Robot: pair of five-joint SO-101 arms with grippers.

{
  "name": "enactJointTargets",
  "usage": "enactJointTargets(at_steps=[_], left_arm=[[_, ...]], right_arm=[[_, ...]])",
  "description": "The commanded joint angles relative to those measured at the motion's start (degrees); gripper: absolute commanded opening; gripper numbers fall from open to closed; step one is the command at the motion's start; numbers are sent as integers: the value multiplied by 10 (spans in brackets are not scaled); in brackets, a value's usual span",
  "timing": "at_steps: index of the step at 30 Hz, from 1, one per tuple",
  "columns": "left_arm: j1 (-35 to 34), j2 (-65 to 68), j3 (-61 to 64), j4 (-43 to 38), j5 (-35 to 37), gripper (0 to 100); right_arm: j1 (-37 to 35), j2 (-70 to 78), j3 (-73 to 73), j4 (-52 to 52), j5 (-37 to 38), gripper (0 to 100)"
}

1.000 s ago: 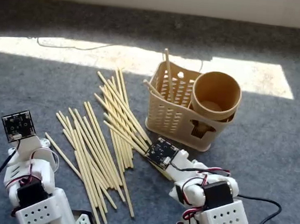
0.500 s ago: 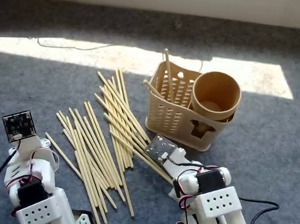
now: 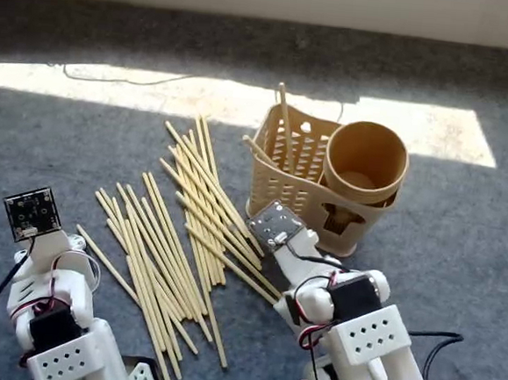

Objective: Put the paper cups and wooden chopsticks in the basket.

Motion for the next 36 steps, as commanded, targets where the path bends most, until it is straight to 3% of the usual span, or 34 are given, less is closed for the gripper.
enactJointTargets(at_steps=[1,6,12,21,36], left_arm=[[-2,-5,11,4,-4,11],[-2,-5,11,4,-4,11],[-2,-5,11,4,-4,11],[-2,-5,11,4,-4,11],[-2,-5,11,4,-4,11]], right_arm=[[-78,3,-36,-12,-33,205],[-151,4,-37,-79,-82,178],[-190,73,-40,-174,-82,148],[-193,267,-115,-256,-82,148],[-189,433,-123,-356,-82,145]])
